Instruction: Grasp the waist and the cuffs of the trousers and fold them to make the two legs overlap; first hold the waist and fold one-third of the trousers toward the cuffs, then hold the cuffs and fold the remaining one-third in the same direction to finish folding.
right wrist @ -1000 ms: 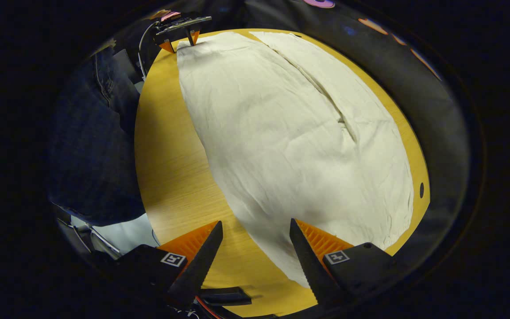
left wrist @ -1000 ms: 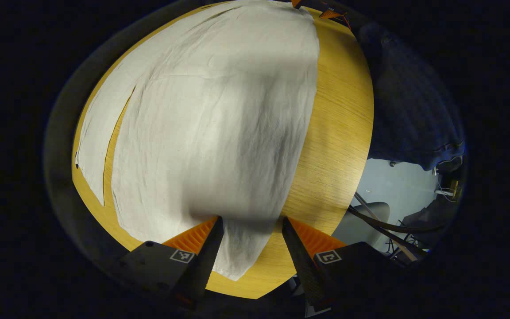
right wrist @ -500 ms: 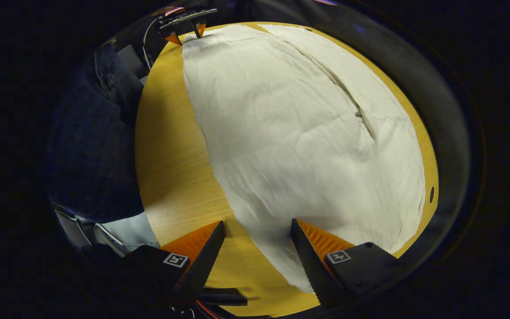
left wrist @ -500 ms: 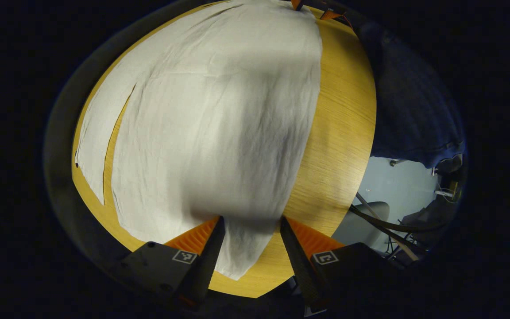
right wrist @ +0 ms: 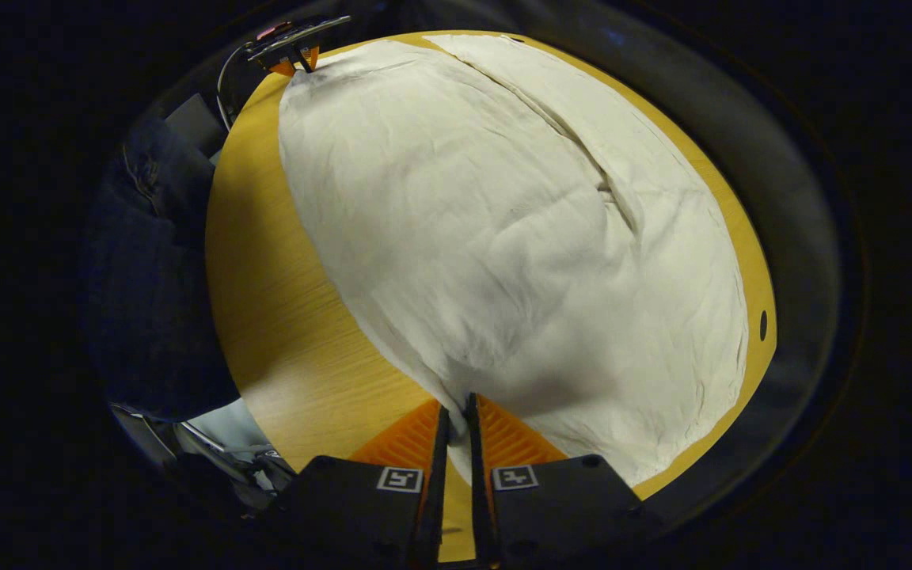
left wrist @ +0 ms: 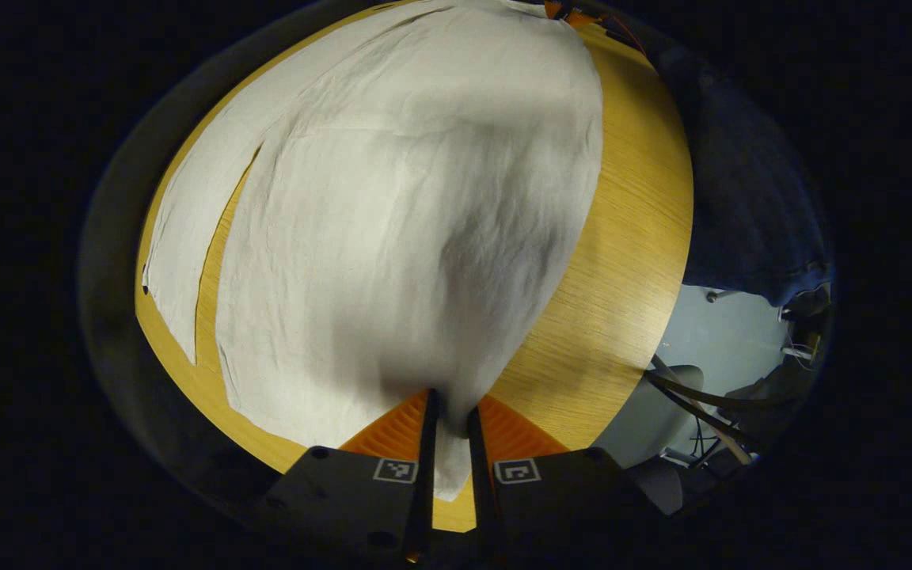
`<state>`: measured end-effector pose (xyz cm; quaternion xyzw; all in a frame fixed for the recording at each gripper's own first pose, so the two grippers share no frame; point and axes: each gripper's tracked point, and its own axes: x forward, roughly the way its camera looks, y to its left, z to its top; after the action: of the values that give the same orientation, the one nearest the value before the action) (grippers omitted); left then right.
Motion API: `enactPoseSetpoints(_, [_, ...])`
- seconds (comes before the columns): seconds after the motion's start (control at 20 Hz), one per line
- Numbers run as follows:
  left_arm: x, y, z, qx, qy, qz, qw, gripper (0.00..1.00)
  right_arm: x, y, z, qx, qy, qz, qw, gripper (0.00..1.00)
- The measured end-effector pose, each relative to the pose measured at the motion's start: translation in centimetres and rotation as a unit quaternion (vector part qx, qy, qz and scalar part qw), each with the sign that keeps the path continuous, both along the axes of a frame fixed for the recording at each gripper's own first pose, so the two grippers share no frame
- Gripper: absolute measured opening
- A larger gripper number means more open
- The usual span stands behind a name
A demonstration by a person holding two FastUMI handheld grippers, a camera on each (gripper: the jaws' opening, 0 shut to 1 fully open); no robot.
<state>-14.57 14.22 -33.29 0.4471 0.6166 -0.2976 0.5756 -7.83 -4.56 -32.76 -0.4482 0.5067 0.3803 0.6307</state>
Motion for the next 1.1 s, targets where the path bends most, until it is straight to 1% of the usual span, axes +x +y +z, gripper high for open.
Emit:
enactPoseSetpoints(0.05, [0.4,0.2,0.0,0.004,-0.006,-0.004,1.0,0.1,0.0,-0.1,0.0,-0.004,-0.002,0.0,1.0,0.16])
enactPoseSetpoints(0.1, [0.5,-0.3,0.1,0.001,-0.01,-0.009,1.0,0.02,0.1,-0.2,0.1,-0.007,-0.005,-0.001,1.0,0.15])
enactPoseSetpoints(0.15, [-0.5,0.2,-0.2,0.003,-0.013,-0.012,1.0,0.01,0.0,-0.3,0.3,-0.011,-0.003,-0.006,1.0,0.14])
enactPoseSetpoints(0.2, [-0.5,0.0,-0.3,0.002,-0.016,-0.014,1.0,0.01,-0.1,-0.2,0.2,-0.008,-0.002,-0.007,1.0,0.07])
enactPoseSetpoints(0.3, [-0.5,0.0,-0.2,0.004,-0.018,-0.011,1.0,0.01,-0.1,-0.2,0.2,-0.008,0.002,-0.019,1.0,0.07])
enactPoseSetpoints(0.35, [0.0,0.0,-0.2,0.004,-0.018,-0.009,1.0,0.0,-0.4,-0.1,0.2,-0.009,0.006,-0.027,1.0,0.04])
enactPoseSetpoints(0.4, [0.0,0.0,-0.2,0.005,-0.016,-0.008,1.0,0.0,-0.6,0.0,0.6,-0.01,0.007,-0.035,0.999,0.04])
enactPoseSetpoints(0.45, [0.1,0.0,-0.2,0.003,-0.015,-0.007,1.0,0.0,-0.6,0.0,0.5,-0.009,0.004,-0.039,0.999,0.02])
enactPoseSetpoints(0.55, [0.3,-0.1,0.0,-0.003,-0.013,-0.002,1.0,0.0,-0.3,-0.1,0.3,-0.011,-0.011,-0.046,0.999,0.02])
enactPoseSetpoints(0.6, [0.5,0.0,0.1,-0.005,-0.015,0.004,1.0,0.0,-0.2,-0.2,0.4,-0.012,-0.021,-0.051,0.998,0.01])
enactPoseSetpoints(0.75, [2.4,-0.4,1.2,-0.021,-0.04,0.052,0.998,0.0,0.2,0.2,1.0,-0.004,-0.055,-0.084,0.995,0.02])
enactPoseSetpoints(0.85, [4.4,-0.1,2.6,-0.025,-0.074,0.072,0.994,0.0,0.9,0.9,1.0,0.01,-0.083,-0.125,0.989,0.02])
enactPoseSetpoints(0.95, [6.5,0.3,4.0,-0.025,-0.111,0.085,0.99,0.0,1.4,1.7,1.3,0.026,-0.109,-0.166,0.98,0.02])
enactPoseSetpoints(1.1, [10.9,0.7,6.4,-0.027,-0.172,0.1,0.98,0.0,2.9,2.7,1.7,0.05,-0.147,-0.213,0.964,0.03])
